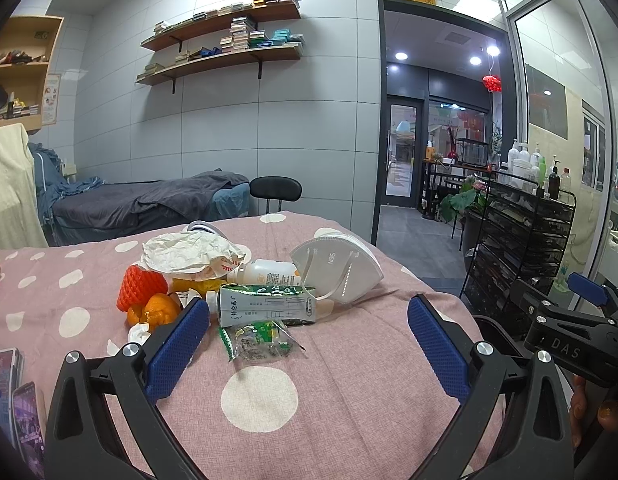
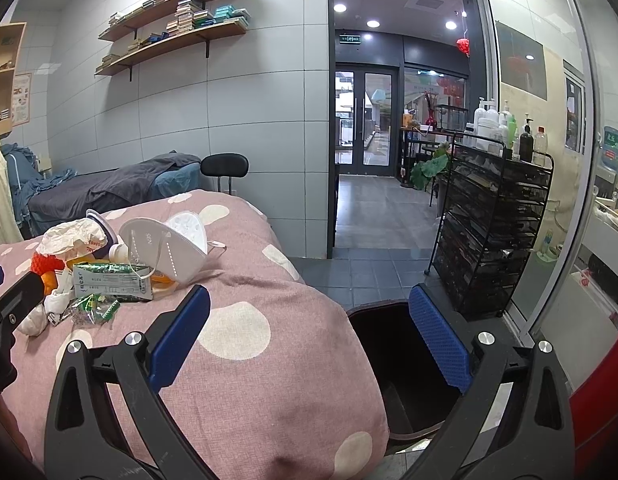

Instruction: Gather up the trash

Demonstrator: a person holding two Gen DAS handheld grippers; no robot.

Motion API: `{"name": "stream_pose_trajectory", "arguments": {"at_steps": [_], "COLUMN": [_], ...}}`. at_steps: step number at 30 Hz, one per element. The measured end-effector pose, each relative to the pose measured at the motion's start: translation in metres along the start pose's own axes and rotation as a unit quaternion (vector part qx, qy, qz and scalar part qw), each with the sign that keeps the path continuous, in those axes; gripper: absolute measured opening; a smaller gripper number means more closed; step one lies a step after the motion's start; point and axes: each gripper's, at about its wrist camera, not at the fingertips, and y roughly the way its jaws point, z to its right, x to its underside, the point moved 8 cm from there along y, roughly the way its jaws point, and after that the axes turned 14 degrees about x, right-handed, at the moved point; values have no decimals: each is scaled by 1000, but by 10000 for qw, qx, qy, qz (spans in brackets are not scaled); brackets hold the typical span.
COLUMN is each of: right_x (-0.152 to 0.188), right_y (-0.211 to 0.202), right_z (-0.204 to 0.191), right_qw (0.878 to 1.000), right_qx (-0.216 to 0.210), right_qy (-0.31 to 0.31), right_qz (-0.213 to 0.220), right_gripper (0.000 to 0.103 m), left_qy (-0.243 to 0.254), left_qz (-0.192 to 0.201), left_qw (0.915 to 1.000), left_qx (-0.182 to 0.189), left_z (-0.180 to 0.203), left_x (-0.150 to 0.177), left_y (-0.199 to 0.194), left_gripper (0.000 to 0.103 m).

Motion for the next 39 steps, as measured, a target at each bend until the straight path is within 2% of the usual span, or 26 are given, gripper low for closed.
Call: {"name": "stream_pose_trajectory", "arguments": {"at_steps": [39], "right_x": [6], "right_y": [6], "right_z": [-6], "right_qw": [9999], "right_qx": [6], "right_qy": [19], "right_qz": [-131], "right_gripper": [98], "left_qy": [-68], "left_qz": [-93], "left_qw": [9999], "left_qx": [2], "left_z": [-5], "left_x": [12], "left_y": [5], "left_gripper": [97]}}
